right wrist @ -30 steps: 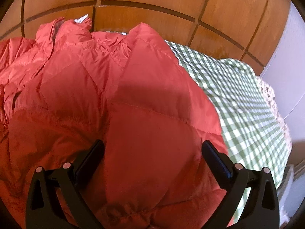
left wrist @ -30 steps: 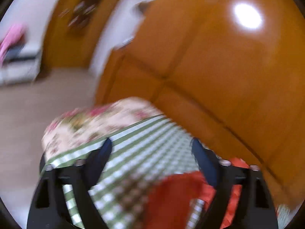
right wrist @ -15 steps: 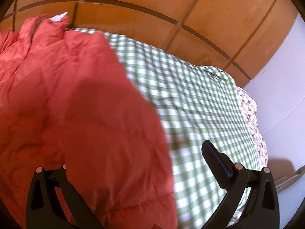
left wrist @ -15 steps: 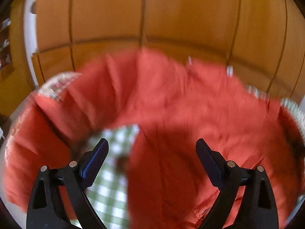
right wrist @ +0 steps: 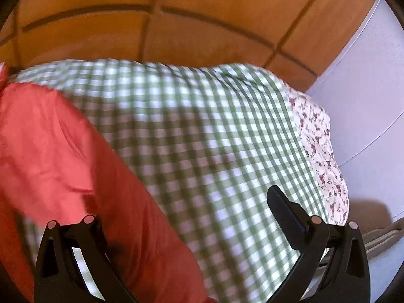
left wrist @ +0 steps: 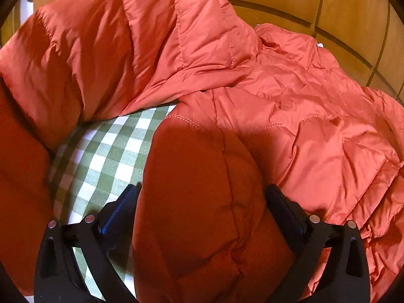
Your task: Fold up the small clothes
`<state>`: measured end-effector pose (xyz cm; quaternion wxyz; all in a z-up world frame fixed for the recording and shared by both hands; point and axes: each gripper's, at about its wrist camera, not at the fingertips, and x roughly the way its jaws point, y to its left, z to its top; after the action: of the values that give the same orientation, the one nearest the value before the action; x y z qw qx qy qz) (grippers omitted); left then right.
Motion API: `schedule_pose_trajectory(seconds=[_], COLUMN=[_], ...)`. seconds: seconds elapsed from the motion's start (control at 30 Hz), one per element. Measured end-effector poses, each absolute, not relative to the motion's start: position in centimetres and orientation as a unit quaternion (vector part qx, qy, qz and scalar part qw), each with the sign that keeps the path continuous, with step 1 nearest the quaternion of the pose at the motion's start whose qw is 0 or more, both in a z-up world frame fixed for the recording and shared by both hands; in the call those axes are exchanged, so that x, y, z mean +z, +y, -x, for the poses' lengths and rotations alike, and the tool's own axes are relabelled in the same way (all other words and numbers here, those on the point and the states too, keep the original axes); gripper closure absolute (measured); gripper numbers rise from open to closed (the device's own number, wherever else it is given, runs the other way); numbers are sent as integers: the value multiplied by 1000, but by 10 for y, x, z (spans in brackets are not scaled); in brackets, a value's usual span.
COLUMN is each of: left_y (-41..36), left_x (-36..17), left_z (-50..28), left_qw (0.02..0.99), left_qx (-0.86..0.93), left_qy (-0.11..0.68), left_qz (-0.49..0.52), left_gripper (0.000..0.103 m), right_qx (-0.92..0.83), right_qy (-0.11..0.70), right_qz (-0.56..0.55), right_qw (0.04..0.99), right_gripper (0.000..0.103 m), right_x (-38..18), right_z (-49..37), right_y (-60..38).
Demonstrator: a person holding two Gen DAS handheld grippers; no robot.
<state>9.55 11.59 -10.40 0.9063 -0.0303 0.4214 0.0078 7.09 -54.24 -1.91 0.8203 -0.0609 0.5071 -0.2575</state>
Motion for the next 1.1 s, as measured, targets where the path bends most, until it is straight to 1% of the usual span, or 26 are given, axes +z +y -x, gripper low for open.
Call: schedule_pose_trajectory(seconds=[0.17,0.23,0.27,0.4,0.5,0.57,0.6,0.63,0.67,0.7,0.77,0.83,0.93,0.97,1.0,1.03,1.1], left_y=[117,118,119,118,118,118,117,118,118,119,120,119,116,116,118,122,134], left_x=[-109,-109,-109,-111,-112,-112,-112,-112,-112,-112,-112,-110,-98,-92,-87,-80,-72], left_z=[-101,-101,-100,-103,-104,-104,-104,-104,-104,-104,-104,-103,-96,-90,-85,-76,-61], left_qw=[908,908,908,908,908,908,908,908,908,908,908,908,914,919,922,927,929], left_qx=[6,5,5,4,3,3,3,3,3,3,4,10,29,32,31,31,32], left_qy=[418,418,417,417,417,417,417,417,417,417,417,417,405,394,385,373,368], left_qz=[34,35,35,34,34,34,34,34,34,35,38,33,16,10,8,9,21], left_gripper=[3,3,3,3,3,3,3,3,3,3,3,3,3,3,3,3,3], right_qx=[-244,-234,-227,-237,-267,-347,-371,-366,-342,-315,-281,-231,-102,-61,-30,-10,39], right_qy=[506,502,497,448,413,355,324,282,255,252,302,336,395,418,436,446,466], right_qz=[56,37,6,-120,-127,-125,-168,-259,-319,-352,-301,-241,-238,-242,-237,-236,-253], right_qw=[825,832,838,853,861,859,854,848,846,845,860,881,881,874,868,863,847], right_gripper=[2,2,2,2,2,2,2,2,2,2,2,2,3,11,15,21,24], right_x=[-27,-25,-20,6,22,39,45,49,48,45,42,32,-7,-23,-37,-46,-70], right_z=[-85,-88,-88,-75,-65,-46,-31,-8,5,13,11,13,25,29,33,36,43], right_y=[-561,-569,-578,-623,-633,-638,-650,-667,-672,-671,-640,-594,-512,-484,-457,-441,-406])
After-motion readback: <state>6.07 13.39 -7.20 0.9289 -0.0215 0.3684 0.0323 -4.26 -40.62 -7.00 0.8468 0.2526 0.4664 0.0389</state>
